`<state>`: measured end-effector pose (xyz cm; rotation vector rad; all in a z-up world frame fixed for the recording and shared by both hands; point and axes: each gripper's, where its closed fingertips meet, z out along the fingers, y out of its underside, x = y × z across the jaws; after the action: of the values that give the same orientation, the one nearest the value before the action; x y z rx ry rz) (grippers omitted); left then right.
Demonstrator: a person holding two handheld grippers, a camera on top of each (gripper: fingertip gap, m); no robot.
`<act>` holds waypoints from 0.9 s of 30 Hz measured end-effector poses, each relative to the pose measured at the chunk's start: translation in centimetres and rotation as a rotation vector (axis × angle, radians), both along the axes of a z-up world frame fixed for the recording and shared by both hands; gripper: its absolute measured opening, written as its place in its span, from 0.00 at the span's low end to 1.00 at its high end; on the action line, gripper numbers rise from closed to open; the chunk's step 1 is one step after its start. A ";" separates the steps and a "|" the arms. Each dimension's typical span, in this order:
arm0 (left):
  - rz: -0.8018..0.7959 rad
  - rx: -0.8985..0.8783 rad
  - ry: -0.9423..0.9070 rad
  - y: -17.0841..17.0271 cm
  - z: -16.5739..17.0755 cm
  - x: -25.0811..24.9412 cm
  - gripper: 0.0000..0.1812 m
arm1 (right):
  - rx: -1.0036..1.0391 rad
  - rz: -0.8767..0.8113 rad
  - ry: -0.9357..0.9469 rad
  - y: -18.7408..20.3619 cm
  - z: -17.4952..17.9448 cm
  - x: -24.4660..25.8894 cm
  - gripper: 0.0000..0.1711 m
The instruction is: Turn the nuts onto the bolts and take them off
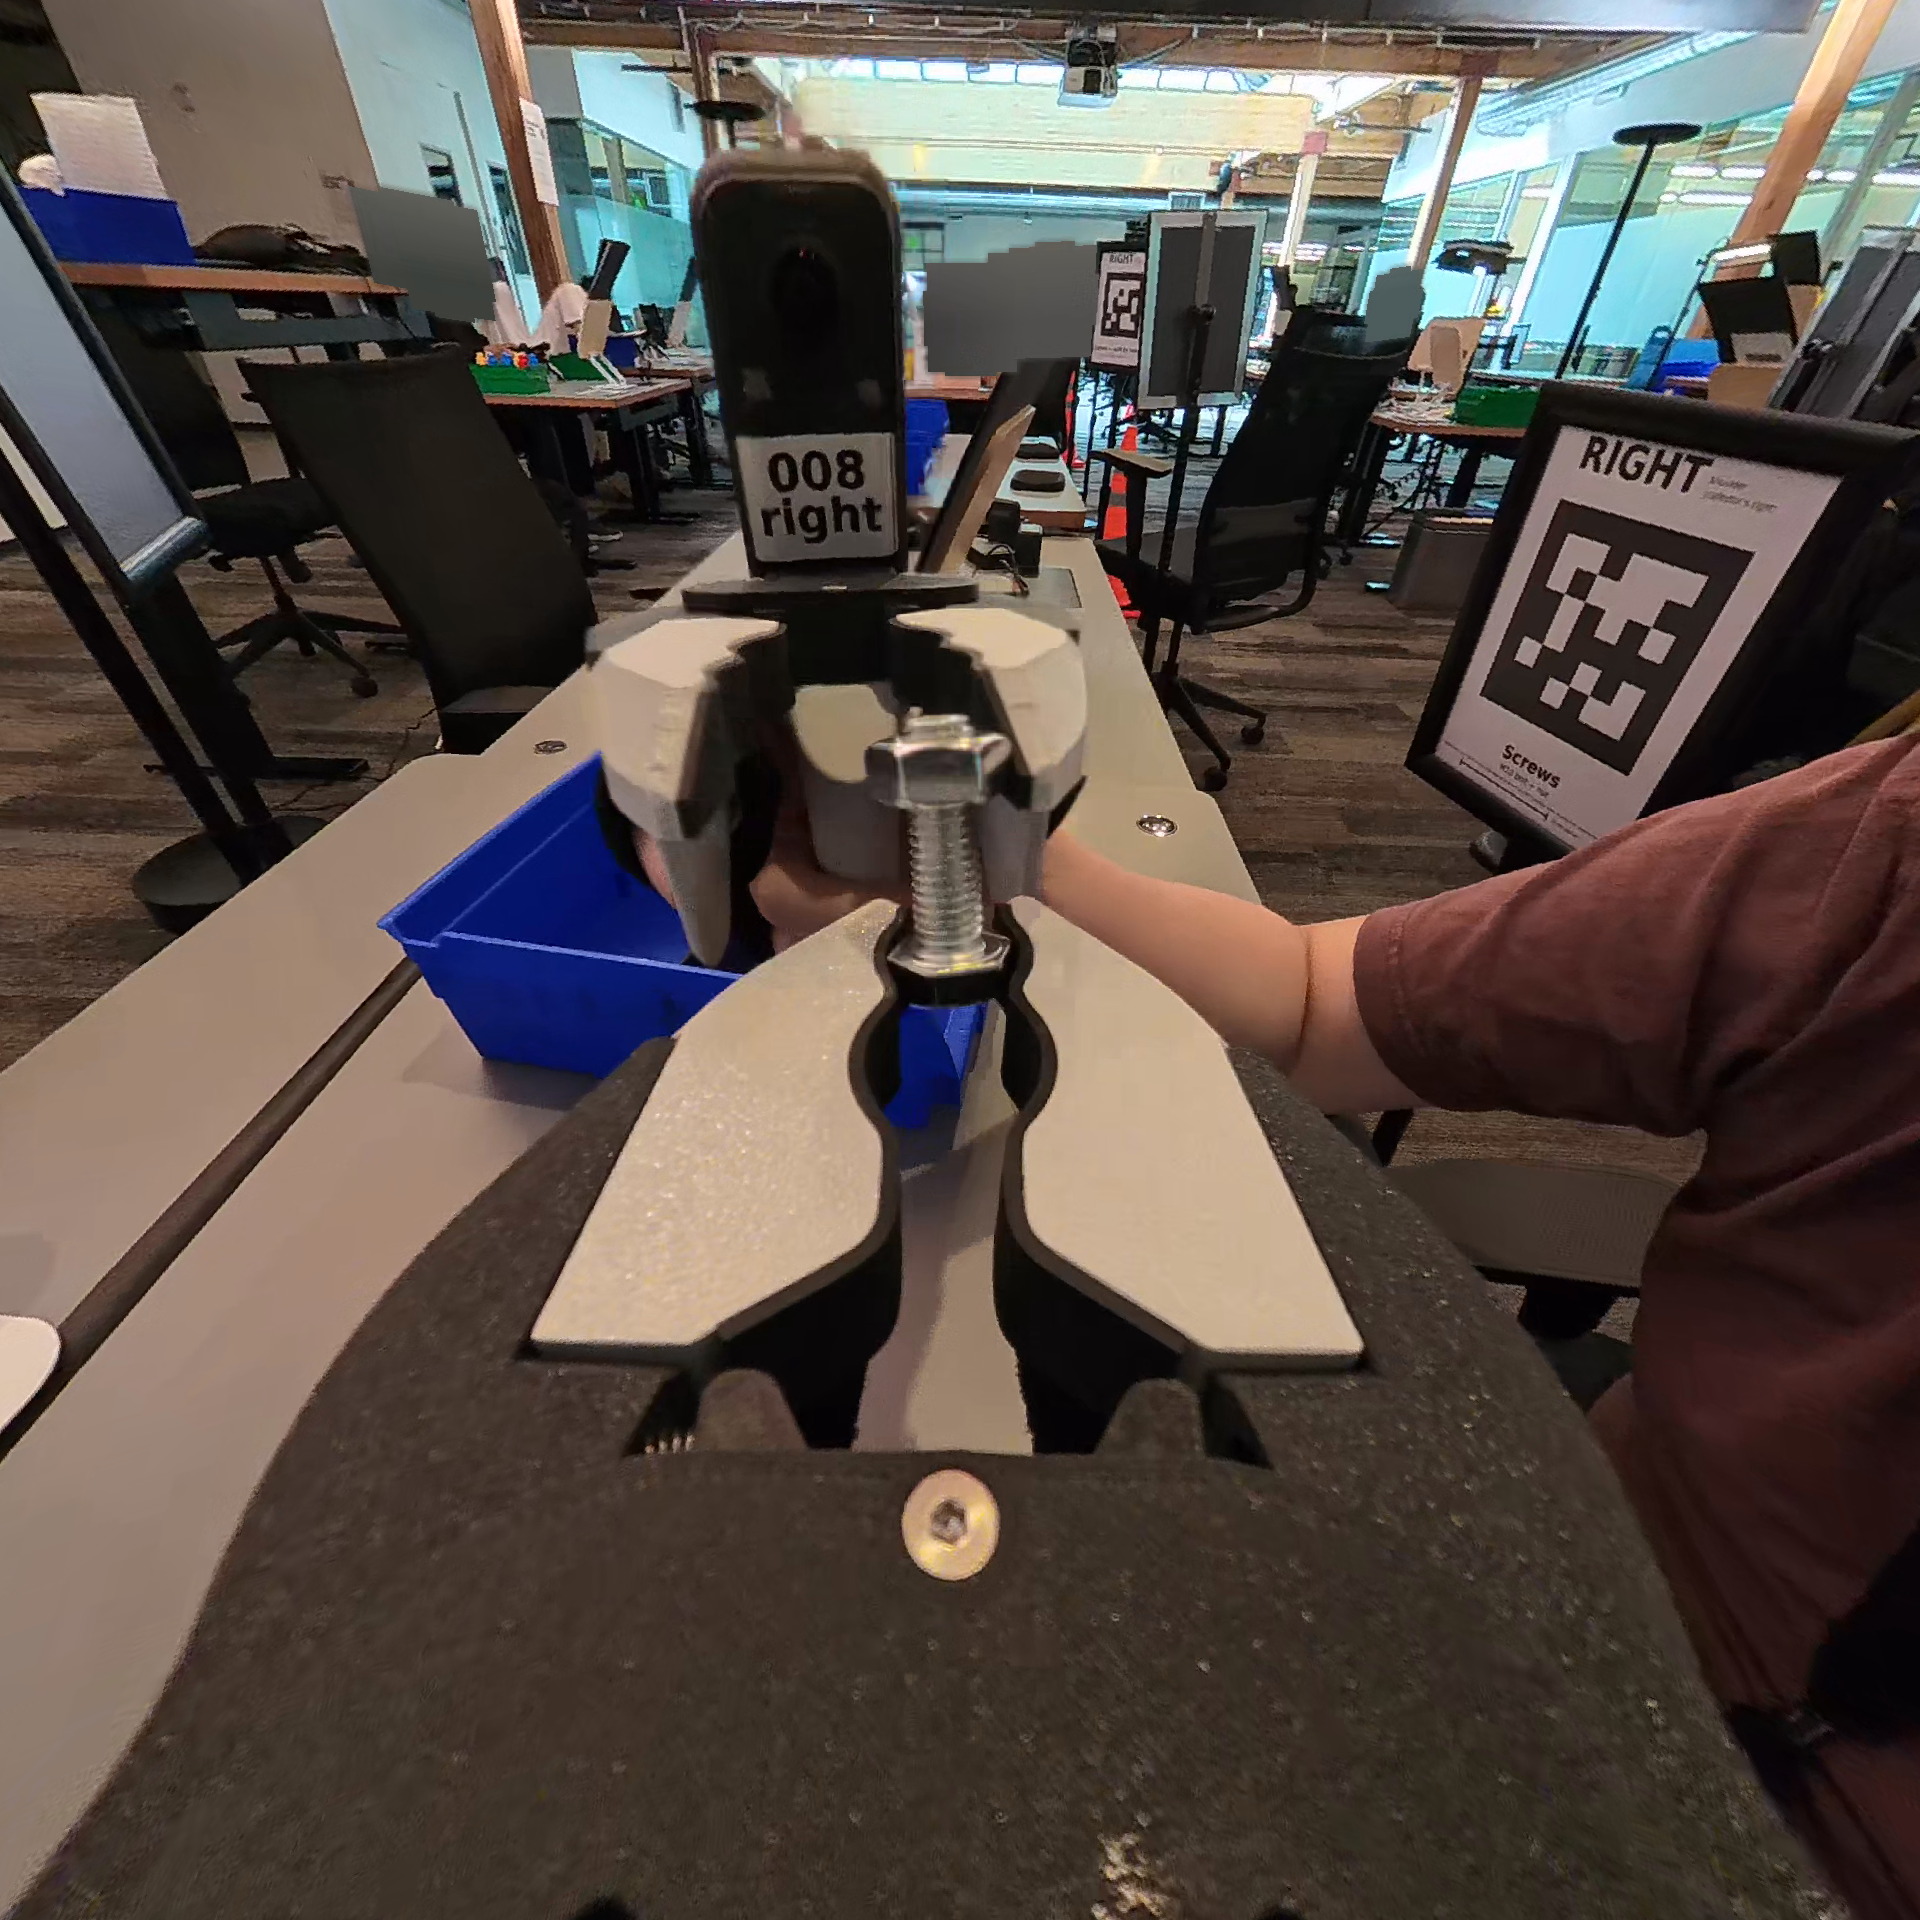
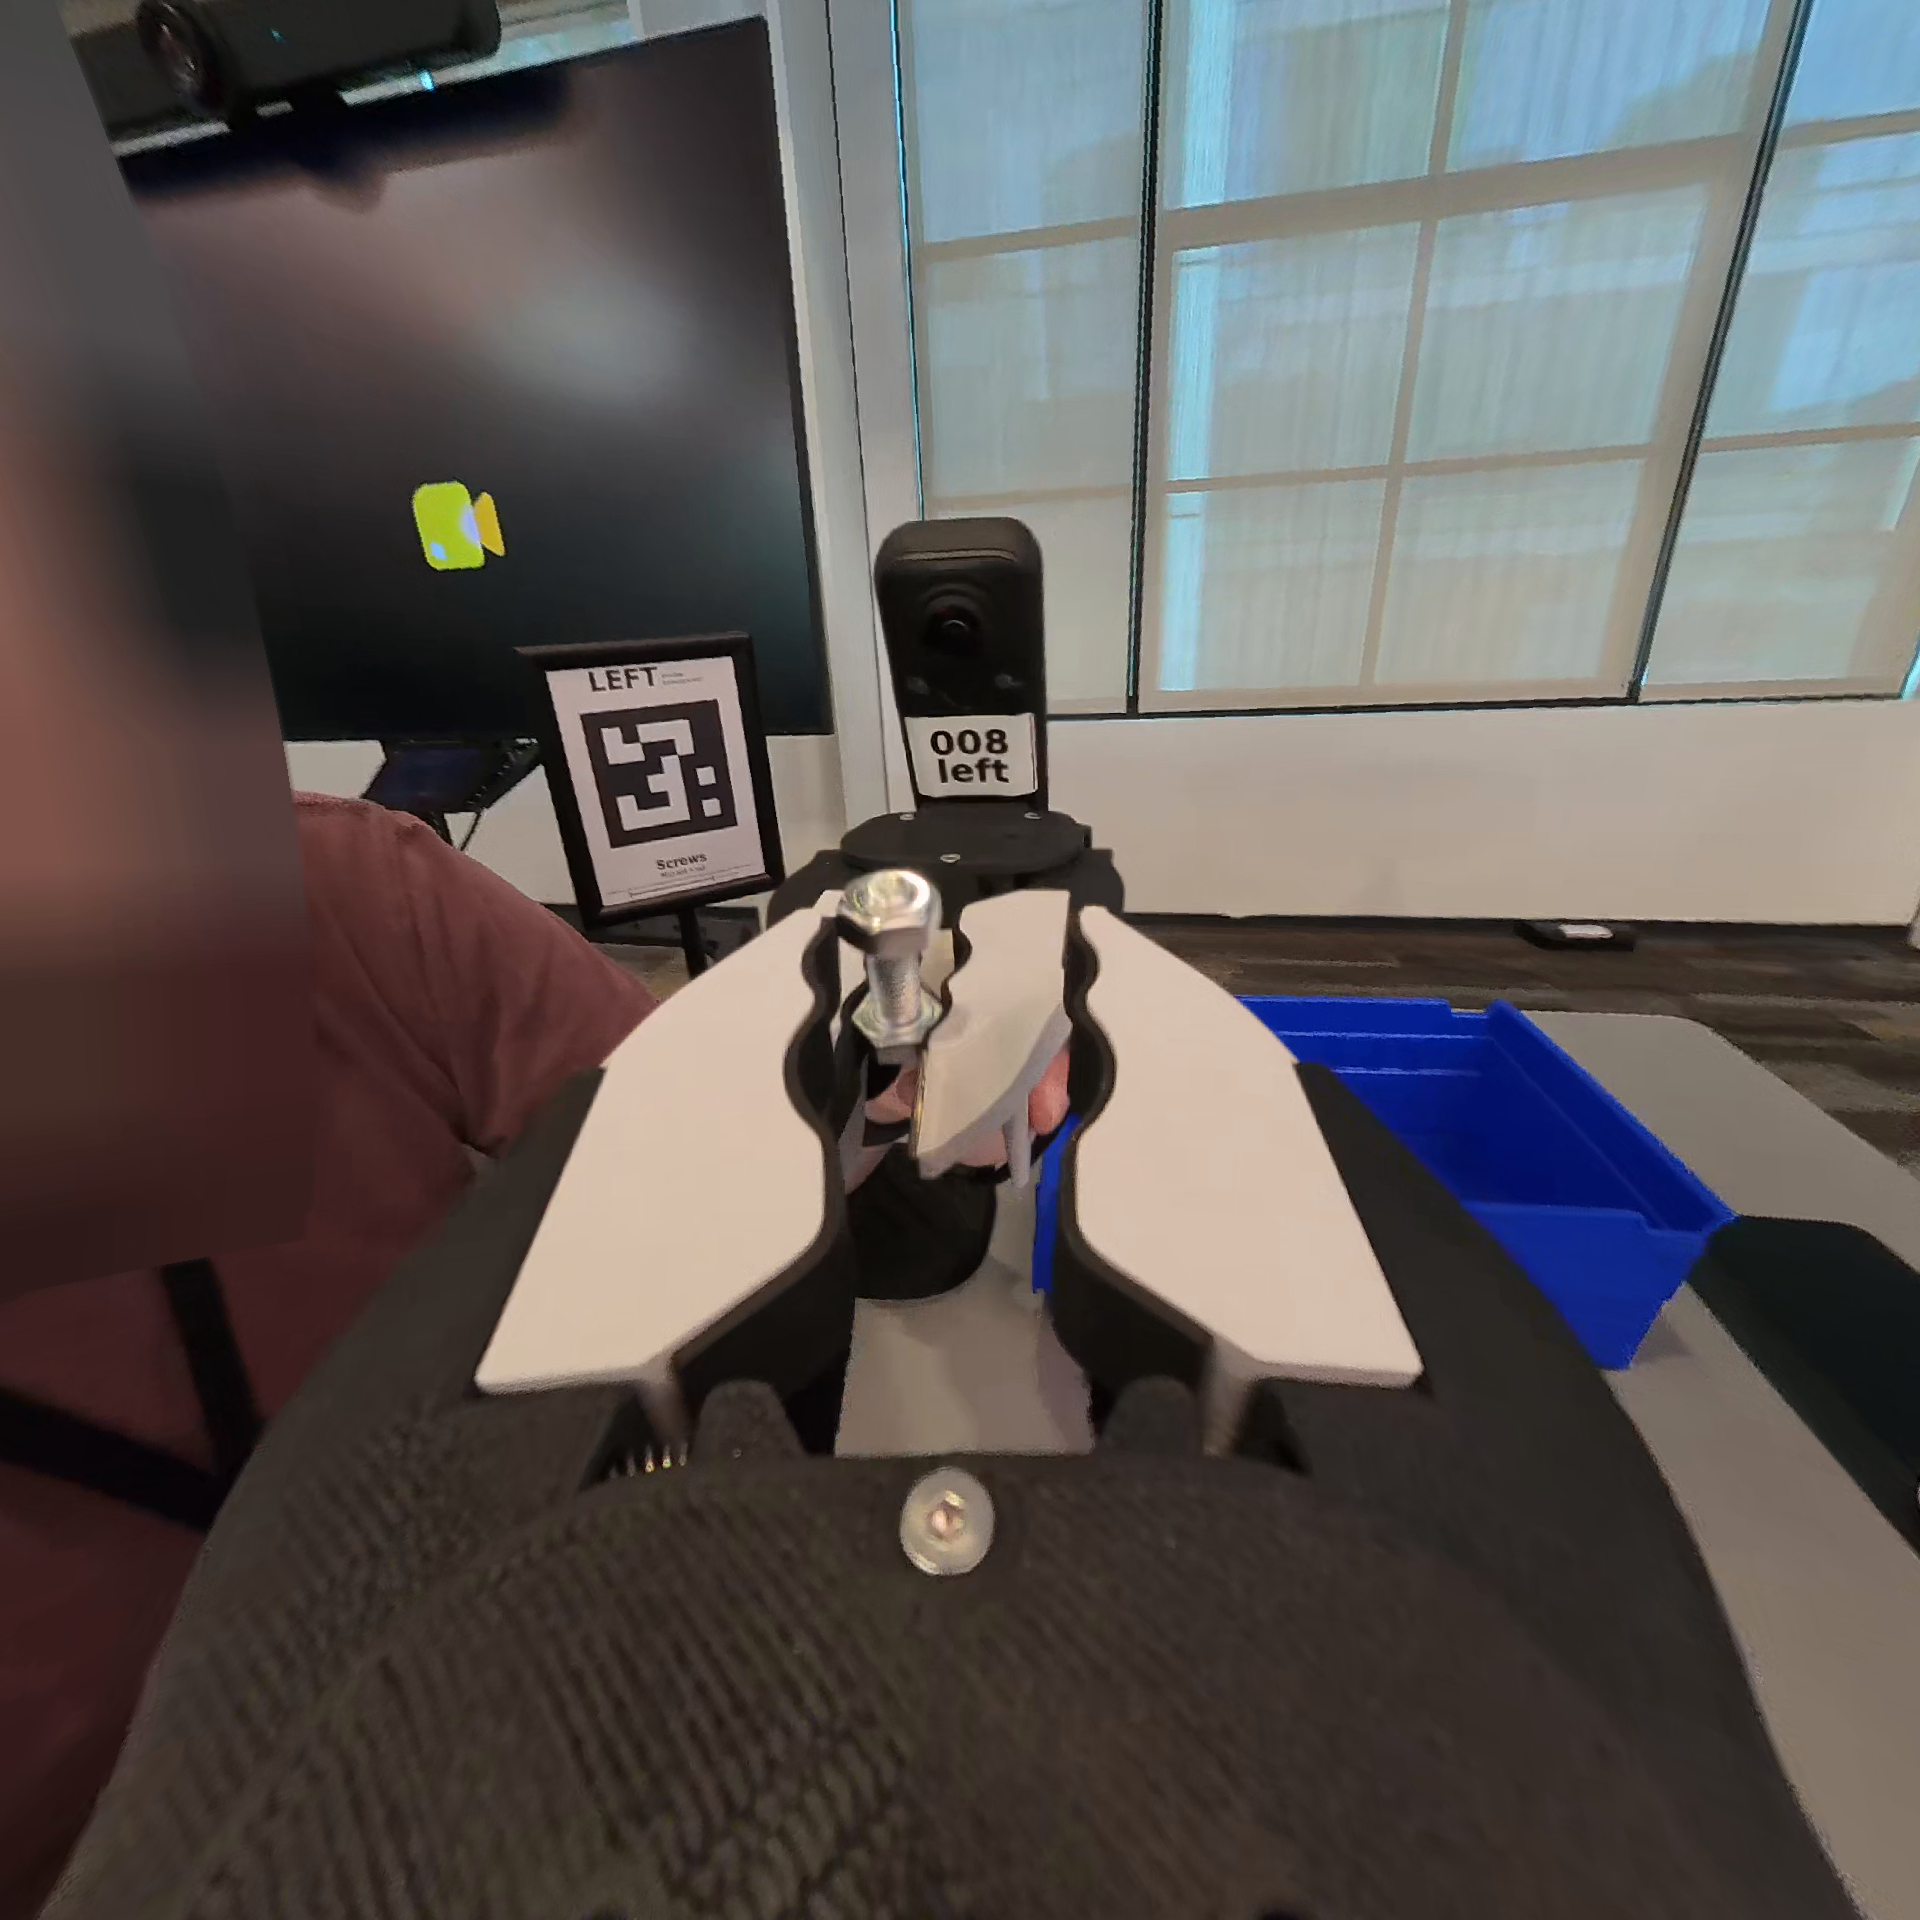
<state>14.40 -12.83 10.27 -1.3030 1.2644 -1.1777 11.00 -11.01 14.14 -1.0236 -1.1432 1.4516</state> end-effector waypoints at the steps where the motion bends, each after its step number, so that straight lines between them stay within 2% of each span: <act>1: 0.006 0.001 -0.003 0.1 0.1 -0.1 0.08 | -0.024 0.001 0.003 0.4 0.0 0.2 0.22; 8: 0.009 -0.024 0.009 0.6 -0.3 -0.2 0.08 | -0.005 0.030 0.030 -0.8 0.6 -0.2 0.22; 11: -0.004 -0.017 -0.004 0.2 -0.1 0.0 0.08 | -0.002 -0.003 0.017 -0.1 0.3 -0.1 0.22; 14: -0.007 -0.014 -0.015 0.0 0.3 -0.2 0.08 | -0.051 -0.020 0.050 1.1 0.6 1.0 0.19; 18: 0.000 -0.015 -0.008 0.2 0.2 -0.3 0.08 | -0.039 0.040 0.055 -0.3 1.0 0.7 0.20; 21: -0.006 -0.019 -0.006 0.1 0.0 -0.1 0.08 | 0.007 0.016 0.019 -1.0 0.6 -0.4 0.21; 27: -0.010 -0.016 -0.008 -0.1 0.2 -0.2 0.08 | -0.069 0.003 0.029 1.2 0.2 0.9 0.20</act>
<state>14.22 -12.96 10.48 -1.3030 1.2596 -1.2015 11.92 -9.84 14.33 -1.0453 -1.0806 1.5128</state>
